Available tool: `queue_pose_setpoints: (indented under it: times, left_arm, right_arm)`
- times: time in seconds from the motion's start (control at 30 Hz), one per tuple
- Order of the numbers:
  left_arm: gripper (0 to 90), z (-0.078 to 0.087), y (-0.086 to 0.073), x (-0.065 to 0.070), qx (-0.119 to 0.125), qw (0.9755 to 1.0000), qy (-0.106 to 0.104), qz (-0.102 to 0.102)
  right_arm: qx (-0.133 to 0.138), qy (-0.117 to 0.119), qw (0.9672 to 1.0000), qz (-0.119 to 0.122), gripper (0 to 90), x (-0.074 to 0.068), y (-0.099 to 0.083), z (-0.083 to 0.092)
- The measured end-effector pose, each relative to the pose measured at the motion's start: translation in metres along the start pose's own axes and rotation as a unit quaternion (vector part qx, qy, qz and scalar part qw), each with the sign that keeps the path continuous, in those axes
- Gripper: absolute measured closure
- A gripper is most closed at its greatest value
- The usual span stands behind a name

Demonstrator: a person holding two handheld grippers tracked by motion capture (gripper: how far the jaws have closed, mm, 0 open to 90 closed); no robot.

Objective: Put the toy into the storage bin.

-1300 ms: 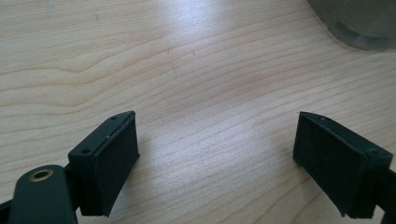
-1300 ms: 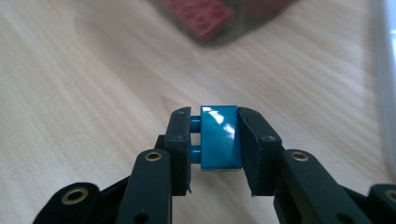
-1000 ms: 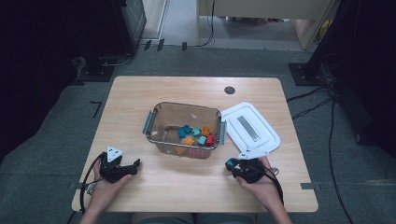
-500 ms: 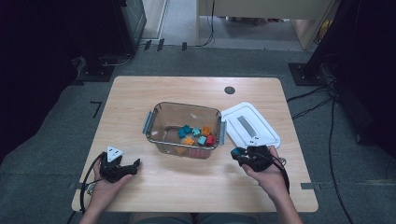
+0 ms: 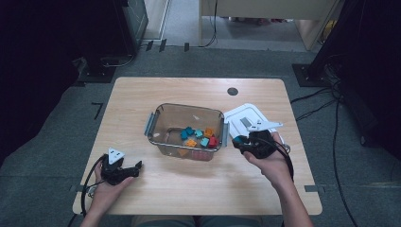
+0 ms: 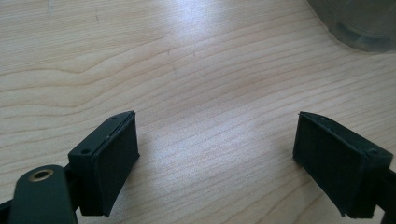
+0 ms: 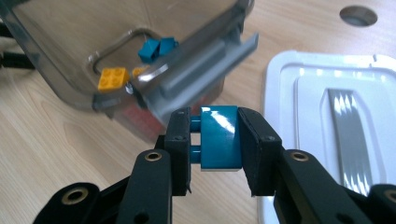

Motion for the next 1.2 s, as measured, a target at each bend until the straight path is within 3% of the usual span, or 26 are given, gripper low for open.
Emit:
queue_pose_setpoints:
  times: [0.2,0.4,0.5,0.7,0.93,1.2]
  left_arm:
    - [13.8,0.000,0.000,0.000,0.000,1.0000,0.000,-0.001]
    - [13.7,0.000,0.000,0.000,0.000,1.0000,0.000,-0.001]
    - [13.7,0.000,0.000,0.000,0.000,1.0000,0.000,-0.001]
    - [13.7,0.000,0.000,0.000,0.000,1.0000,0.000,-0.001]
    - [13.8,0.000,0.000,0.000,0.000,1.0000,0.000,0.000]
    - [13.8,0.000,0.000,0.000,0.000,1.0000,0.000,-0.001]
  right_arm:
    - [0.003,0.000,1.0000,0.009,68.0,-0.004,0.029,0.004]
    - [0.013,0.016,0.9996,0.022,68.0,-0.023,0.059,0.001]
    - [0.014,0.025,0.9991,0.032,68.0,-0.035,0.069,-0.007]
    - [0.002,0.045,0.9981,0.042,67.3,-0.057,0.078,-0.040]
    - [0.006,0.048,0.9983,0.033,57.2,-0.057,0.081,-0.045]
    - [0.035,0.037,0.9985,0.021,54.9,-0.034,0.078,-0.022]
Point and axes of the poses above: each handheld gripper's, and its own axes: z roughly backward along the jaws, y roughly out of its top, x roughly to its right, the point moved 10 cm from there along -z, roughly forward along the jaws, and after that the axes turned 4 degrees about -z, right-handed, at the moved point
